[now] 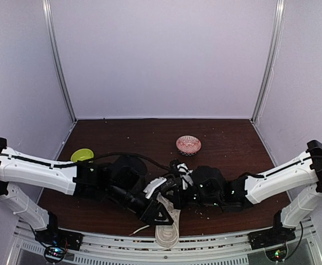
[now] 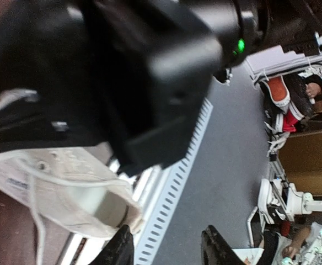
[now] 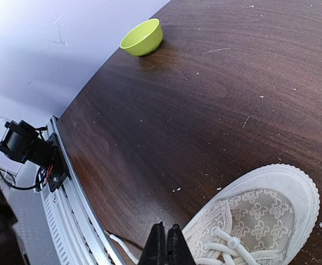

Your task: Tie the shoes

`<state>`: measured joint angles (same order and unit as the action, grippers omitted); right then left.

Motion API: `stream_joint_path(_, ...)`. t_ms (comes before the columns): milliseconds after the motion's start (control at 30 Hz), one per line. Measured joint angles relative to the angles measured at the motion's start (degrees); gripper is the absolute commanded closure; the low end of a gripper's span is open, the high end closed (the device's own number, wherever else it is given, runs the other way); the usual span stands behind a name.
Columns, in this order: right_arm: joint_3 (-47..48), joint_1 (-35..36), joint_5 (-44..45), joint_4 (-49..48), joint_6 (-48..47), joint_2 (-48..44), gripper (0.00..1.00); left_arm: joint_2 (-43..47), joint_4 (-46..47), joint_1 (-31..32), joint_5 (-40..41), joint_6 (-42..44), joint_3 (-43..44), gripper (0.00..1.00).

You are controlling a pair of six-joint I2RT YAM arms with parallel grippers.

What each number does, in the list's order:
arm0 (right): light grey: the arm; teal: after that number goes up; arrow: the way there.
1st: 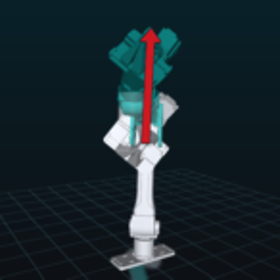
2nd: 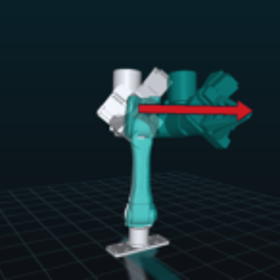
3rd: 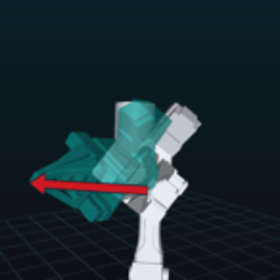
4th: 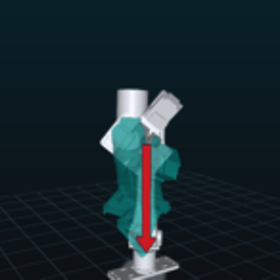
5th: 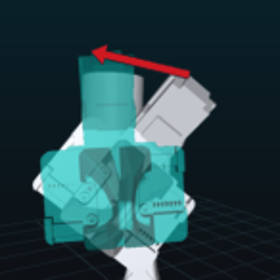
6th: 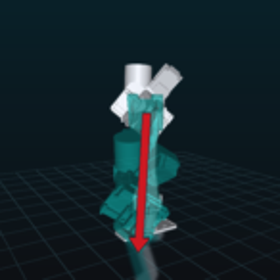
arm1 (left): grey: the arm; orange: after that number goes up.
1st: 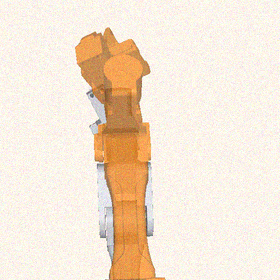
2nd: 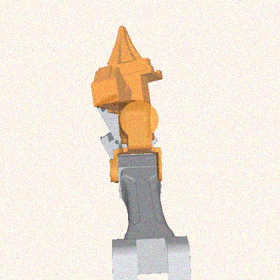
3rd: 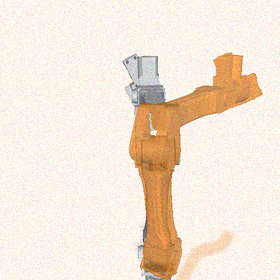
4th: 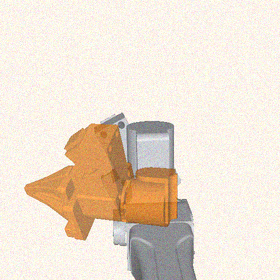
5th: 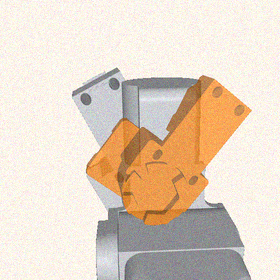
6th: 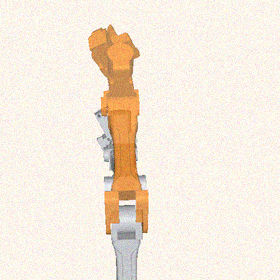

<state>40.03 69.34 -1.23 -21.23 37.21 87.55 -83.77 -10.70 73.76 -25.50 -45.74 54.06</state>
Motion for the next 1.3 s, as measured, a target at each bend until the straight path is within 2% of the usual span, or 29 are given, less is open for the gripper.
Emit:
stream_joint_path(133, -0.8, 0.0, -0.7, -1.0, -0.9, -0.9, 1.00, 5.7, -2.2, -3.7, 5.7, 4.0, -2.5, 0.55)
stream_joint_path(267, -2.6, 0.0, -1.9, -3.1, -1.3, -2.1, 1.00, 10.6, 2.4, -8.2, 10.7, 7.1, -7.4, 0.55)
stream_joint_path(433, -5.2, -0.1, -3.3, -5.8, -1.6, -3.8, 1.00, 6.8, 10.6, -9.9, 11.6, 10.2, -9.8, 0.59)
stream_joint_path(700, -6.8, -0.3, -3.9, -7.2, -1.9, -5.3, 1.00, -0.2, 18.6, -10.0, 7.0, 14.1, -9.8, 0.61)
stream_joint_path(900, -6.8, -0.3, -3.9, -7.3, -1.9, -5.3, 1.00, -3.3, 21.5, -10.0, 5.0, 14.5, -9.9, 0.71)
stream_joint_path(1100, -6.8, -0.3, -3.9, -7.3, -1.9, -5.3, 1.00, -5.4, 23.3, -10.0, 4.7, 14.4, -9.9, 0.96)
stream_joint_path(1133, -6.8, -0.3, -3.8, -7.3, -1.9, -5.3, 0.92, -5.5, 23.5, -10.0, 4.7, 14.3, -9.9, 1.00)
stream_joint_path(1200, -7.0, -0.4, -3.8, -7.3, -2.0, -5.6, 0.67, -5.6, 24.2, -10.0, 4.9, 14.2, -10.2, 1.00)
stream_joint_path(1300, -7.3, -0.6, -3.3, -6.5, -2.0, -7.3, 0.50, -5.6, 25.3, -10.0, 5.0, 13.9, -10.9, 1.00)
